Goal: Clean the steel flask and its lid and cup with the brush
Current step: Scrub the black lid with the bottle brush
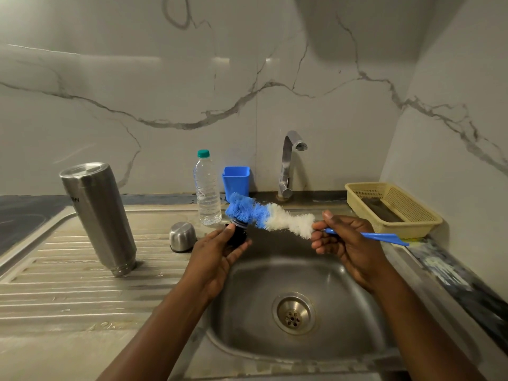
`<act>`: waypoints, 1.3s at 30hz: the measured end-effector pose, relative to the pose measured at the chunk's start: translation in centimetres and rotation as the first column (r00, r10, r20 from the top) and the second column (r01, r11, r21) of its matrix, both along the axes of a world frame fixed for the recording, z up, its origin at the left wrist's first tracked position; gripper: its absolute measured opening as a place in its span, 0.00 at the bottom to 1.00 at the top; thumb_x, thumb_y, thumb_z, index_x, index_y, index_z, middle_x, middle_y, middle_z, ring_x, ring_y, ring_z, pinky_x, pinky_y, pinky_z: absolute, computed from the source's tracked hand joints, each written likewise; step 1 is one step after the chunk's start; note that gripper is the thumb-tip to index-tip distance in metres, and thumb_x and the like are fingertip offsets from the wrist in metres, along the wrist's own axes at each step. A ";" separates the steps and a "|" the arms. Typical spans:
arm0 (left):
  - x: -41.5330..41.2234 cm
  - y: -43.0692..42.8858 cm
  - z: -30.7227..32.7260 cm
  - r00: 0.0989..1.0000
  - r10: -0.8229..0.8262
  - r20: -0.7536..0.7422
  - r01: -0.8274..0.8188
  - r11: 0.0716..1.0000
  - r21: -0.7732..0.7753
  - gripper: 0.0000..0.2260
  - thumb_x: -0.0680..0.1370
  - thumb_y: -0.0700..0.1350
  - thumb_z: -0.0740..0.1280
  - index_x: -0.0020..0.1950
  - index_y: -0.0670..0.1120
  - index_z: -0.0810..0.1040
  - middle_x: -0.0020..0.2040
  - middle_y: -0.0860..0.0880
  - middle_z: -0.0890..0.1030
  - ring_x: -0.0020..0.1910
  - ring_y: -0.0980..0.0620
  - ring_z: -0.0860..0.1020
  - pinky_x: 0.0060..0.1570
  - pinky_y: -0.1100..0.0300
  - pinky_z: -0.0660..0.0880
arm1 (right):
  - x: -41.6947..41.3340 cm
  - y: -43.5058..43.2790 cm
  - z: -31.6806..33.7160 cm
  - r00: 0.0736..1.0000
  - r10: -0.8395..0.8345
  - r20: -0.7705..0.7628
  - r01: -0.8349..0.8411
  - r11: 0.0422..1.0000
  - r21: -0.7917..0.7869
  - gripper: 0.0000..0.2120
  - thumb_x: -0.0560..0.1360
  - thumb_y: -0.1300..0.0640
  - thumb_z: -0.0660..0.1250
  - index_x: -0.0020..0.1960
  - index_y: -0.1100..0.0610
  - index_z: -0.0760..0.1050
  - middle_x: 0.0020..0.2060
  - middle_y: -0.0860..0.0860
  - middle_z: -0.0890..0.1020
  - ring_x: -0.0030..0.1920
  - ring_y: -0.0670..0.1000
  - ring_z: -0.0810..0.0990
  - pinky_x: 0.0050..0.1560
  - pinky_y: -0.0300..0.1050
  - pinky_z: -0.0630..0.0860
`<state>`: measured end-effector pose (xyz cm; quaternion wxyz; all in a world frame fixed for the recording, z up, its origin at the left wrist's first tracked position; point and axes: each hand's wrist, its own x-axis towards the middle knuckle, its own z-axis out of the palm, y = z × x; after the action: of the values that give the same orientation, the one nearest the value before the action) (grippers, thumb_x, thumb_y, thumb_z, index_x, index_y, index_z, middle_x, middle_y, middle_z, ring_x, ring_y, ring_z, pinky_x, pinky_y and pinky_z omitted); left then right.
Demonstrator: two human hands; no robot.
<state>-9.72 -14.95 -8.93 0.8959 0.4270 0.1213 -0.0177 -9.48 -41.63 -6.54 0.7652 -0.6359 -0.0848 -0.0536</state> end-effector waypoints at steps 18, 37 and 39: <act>0.3 1.1 0.5 1.000 0.001 0.029 0.004 0.983 -0.184 0.13 0.85 0.39 0.64 0.68 0.37 0.76 0.63 0.33 0.83 0.63 0.36 0.83 0.54 0.48 0.85 | -0.1 -0.3 0.0 1.000 0.008 -0.020 -0.007 1.000 0.008 0.19 0.78 0.51 0.68 0.50 0.68 0.83 0.39 0.66 0.85 0.34 0.56 0.86 0.34 0.43 0.83; 0.4 2.0 -1.0 0.986 0.077 0.148 -0.132 0.903 0.408 0.30 0.70 0.32 0.80 0.71 0.43 0.77 0.56 0.44 0.88 0.54 0.45 0.88 0.52 0.50 0.85 | -0.6 -0.9 1.0 0.998 -0.031 0.062 0.033 0.999 -0.026 0.18 0.79 0.51 0.67 0.48 0.66 0.83 0.38 0.63 0.85 0.35 0.56 0.85 0.34 0.43 0.83; 0.3 1.7 -1.1 0.981 0.078 0.177 -0.163 0.826 0.539 0.35 0.67 0.34 0.83 0.72 0.46 0.76 0.54 0.47 0.88 0.51 0.50 0.88 0.50 0.52 0.85 | -0.7 -0.3 0.7 0.998 0.018 0.058 -0.014 0.997 -0.071 0.17 0.79 0.52 0.67 0.49 0.66 0.84 0.39 0.64 0.85 0.36 0.57 0.85 0.36 0.45 0.84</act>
<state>-9.47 -13.21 -9.99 0.7406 0.6584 0.0816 0.1061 -10.16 -41.89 -5.82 0.7398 -0.6601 -0.1143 -0.0629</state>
